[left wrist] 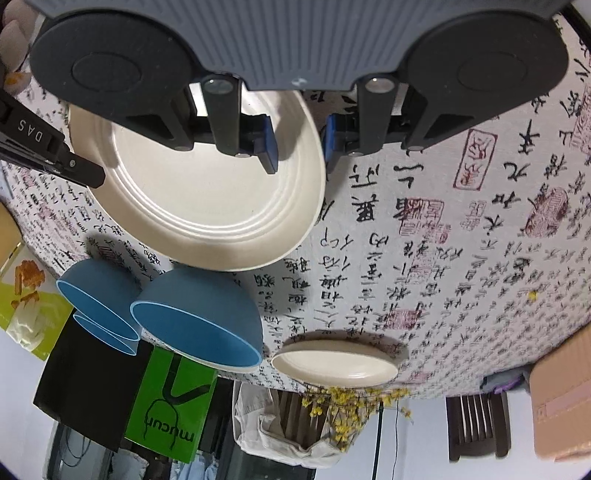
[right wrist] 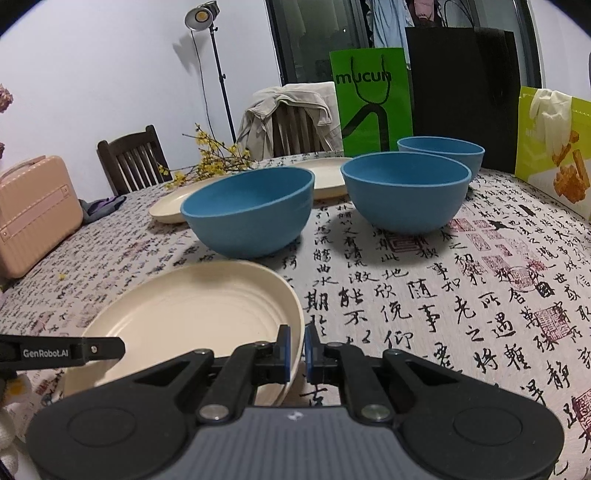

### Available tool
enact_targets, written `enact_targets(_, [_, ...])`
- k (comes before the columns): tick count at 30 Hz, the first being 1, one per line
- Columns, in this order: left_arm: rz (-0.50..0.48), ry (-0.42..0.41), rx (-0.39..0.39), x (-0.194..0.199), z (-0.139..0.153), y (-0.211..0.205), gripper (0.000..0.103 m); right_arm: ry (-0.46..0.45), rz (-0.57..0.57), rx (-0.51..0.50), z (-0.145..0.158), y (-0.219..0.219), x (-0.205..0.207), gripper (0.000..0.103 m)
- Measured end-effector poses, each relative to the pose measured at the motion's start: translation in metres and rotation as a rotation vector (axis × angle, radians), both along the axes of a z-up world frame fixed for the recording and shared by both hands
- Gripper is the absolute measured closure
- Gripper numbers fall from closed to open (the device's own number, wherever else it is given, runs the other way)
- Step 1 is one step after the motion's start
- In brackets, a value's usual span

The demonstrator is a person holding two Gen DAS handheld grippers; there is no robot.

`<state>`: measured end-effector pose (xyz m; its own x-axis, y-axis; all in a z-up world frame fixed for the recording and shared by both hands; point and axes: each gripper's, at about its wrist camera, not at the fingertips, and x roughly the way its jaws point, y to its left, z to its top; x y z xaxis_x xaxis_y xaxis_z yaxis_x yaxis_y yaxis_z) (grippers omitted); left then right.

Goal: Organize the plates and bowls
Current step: 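Carry the plate toward the blue bowls and lower it to the table, then open the left gripper to release the cream plate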

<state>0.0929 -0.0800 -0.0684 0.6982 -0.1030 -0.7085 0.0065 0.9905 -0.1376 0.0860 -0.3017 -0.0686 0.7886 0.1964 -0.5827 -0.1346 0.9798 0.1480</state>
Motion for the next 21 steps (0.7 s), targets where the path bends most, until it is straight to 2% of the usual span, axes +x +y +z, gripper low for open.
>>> enact_targets(4, [-0.004,-0.017,0.025,-0.002,-0.001,-0.004,0.077,-0.007,0.002,-0.001,-0.002,0.0,0.0,0.095])
enact_targets(9, [-0.015,-0.017,-0.001,-0.002,-0.001,0.001,0.076,-0.005,0.013,0.003,-0.002,-0.001,0.001,0.093])
enact_targets(11, [-0.018,-0.024,-0.013,-0.003,0.0,0.004,0.071,-0.005,0.017,0.03,0.0,-0.004,0.001,0.091])
enact_targets(13, [-0.015,-0.052,-0.013,-0.006,0.003,0.006,0.055,-0.026,0.015,0.051,0.003,-0.007,-0.001,0.091])
enact_targets(15, [-0.005,-0.095,-0.005,-0.009,0.008,0.01,0.046,-0.052,0.017,0.064,0.005,-0.01,-0.002,0.089])
enact_targets(16, [0.001,-0.112,-0.004,-0.01,0.01,0.012,0.037,-0.064,0.017,0.071,0.007,-0.011,-0.002,0.08])
enact_targets(17, [0.008,-0.13,-0.005,-0.011,0.012,0.015,0.032,-0.073,0.015,0.077,0.008,-0.012,-0.002,0.066])
enact_targets(18, [0.018,-0.151,-0.007,-0.012,0.014,0.018,0.022,-0.087,0.014,0.083,0.009,-0.013,-0.002,0.059])
enact_targets(19, [0.031,-0.174,-0.007,-0.012,0.015,0.022,0.012,-0.102,0.013,0.088,0.009,-0.014,-0.002,0.046])
enact_targets(20, [0.042,-0.189,-0.004,-0.012,0.016,0.024,0.006,-0.118,0.012,0.093,0.01,-0.014,-0.001,0.032])
enact_targets(21, [0.053,-0.209,-0.004,-0.012,0.017,0.027,0.0,-0.131,0.012,0.101,0.01,-0.014,0.0,0.024])
